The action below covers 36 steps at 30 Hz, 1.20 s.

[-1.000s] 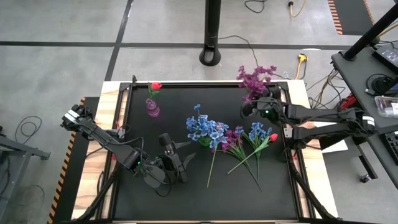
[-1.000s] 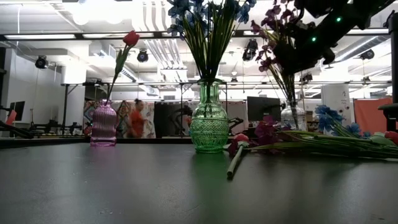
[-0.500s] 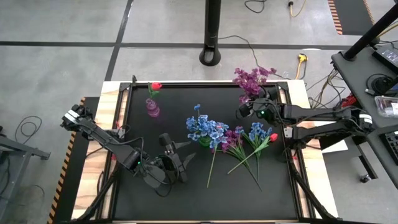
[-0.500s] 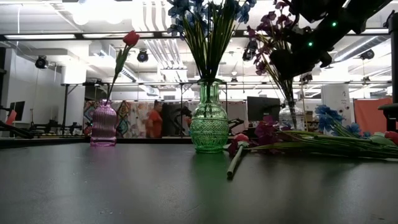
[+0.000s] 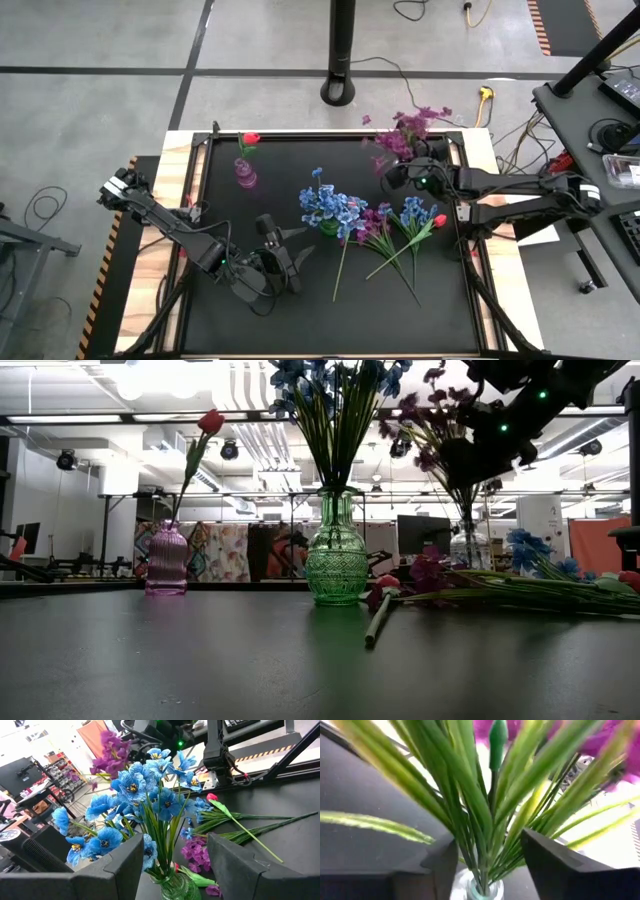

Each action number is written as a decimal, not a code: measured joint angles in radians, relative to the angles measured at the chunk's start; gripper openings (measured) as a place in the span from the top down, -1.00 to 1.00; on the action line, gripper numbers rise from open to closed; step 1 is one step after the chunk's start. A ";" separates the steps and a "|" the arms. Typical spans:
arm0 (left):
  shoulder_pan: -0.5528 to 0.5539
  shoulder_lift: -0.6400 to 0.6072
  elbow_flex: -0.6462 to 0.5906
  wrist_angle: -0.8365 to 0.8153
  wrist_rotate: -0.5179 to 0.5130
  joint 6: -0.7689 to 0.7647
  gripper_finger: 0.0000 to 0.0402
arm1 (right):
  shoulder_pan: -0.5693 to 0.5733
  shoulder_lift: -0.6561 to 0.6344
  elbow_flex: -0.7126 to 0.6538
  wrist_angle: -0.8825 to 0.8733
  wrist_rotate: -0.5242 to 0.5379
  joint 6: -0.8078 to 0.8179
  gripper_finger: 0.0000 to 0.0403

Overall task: Sort flowers into vase by color
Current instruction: Put the left violet flowers into the transparent vase

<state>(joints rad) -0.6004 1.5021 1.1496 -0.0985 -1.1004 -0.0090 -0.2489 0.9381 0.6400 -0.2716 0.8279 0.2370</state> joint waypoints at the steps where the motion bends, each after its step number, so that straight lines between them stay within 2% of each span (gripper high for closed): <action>1: 0.000 0.000 0.000 -0.001 0.000 0.000 0.00 | 0.000 -0.004 0.004 -0.014 -0.001 0.006 -0.11; 7: 0.000 0.000 0.000 -0.001 0.000 -0.005 0.00 | 0.001 -0.033 0.029 -0.097 -0.062 0.033 -0.32; 12: 0.000 0.000 0.000 -0.002 0.000 -0.009 0.00 | 0.002 -0.051 0.039 -0.118 -0.103 0.039 -0.35; 30: 0.000 0.000 0.000 -0.011 0.000 -0.012 0.00 | 0.002 -0.062 0.039 -0.144 -0.106 0.035 -0.03; 36: 0.000 0.000 0.000 -0.017 0.000 -0.016 0.00 | 0.002 -0.062 0.039 -0.145 -0.107 0.034 0.23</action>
<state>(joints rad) -0.6006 1.5021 1.1493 -0.1156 -1.1004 -0.0249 -0.2466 0.8764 0.6788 -0.4164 0.7213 0.2707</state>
